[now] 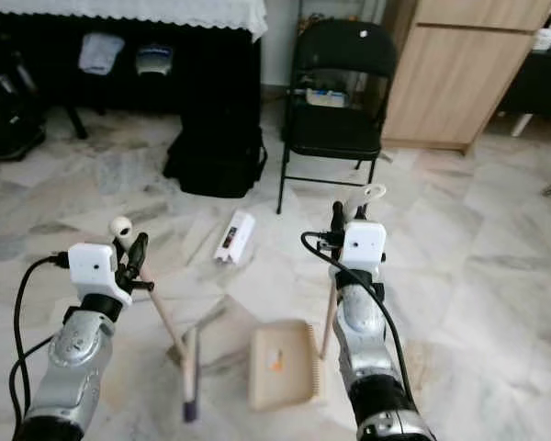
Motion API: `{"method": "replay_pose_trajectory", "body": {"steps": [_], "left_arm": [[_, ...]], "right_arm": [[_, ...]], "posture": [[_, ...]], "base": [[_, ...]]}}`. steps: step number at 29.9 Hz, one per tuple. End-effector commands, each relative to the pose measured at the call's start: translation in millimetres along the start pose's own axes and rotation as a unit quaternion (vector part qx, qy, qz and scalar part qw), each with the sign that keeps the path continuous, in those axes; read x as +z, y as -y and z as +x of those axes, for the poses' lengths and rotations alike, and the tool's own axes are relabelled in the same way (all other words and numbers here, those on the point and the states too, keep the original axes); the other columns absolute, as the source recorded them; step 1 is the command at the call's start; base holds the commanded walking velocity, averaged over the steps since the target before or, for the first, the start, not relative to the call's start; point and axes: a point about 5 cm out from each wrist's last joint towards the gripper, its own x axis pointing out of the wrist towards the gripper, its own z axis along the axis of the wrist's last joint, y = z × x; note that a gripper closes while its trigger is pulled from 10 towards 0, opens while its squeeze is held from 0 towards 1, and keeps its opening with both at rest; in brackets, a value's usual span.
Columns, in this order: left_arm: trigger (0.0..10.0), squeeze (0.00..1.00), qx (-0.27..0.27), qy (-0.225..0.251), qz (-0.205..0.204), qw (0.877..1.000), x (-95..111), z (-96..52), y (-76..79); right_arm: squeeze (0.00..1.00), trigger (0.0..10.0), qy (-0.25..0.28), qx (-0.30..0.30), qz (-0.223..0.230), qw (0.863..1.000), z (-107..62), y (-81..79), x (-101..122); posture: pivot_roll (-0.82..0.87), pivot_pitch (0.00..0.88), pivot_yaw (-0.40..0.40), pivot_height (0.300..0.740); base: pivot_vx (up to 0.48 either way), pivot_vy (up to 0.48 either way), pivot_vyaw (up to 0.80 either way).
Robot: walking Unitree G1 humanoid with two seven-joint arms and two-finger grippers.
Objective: Sweep floor
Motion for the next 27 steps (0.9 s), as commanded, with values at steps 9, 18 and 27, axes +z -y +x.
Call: {"method": "replay_pose_trajectory", "body": {"steps": [9,18,27], "left_arm": [[10.0,0.00,-0.009,0.018,-0.005,1.000,6.8,3.2,5.4],[10.0,0.00,-0.010,0.018,-0.004,1.000,6.5,3.2,6.0],[10.0,0.00,-0.011,0.018,-0.003,1.000,6.7,3.2,5.2]], "right_arm": [[0.00,10.0,0.016,-0.011,0.002,1.000,1.8,5.8,5.0],[0.00,10.0,0.016,-0.009,0.004,1.000,1.9,5.3,5.1],[0.00,10.0,0.016,-0.009,0.003,1.000,1.8,4.9,4.6]], "posture": [[0.07,0.060,-0.004,0.740],[0.07,0.048,-0.007,0.740],[0.07,0.032,-0.004,0.740]], "base": [[0.000,0.365,0.00],[0.000,0.365,0.00],[0.000,0.367,0.00]]}}
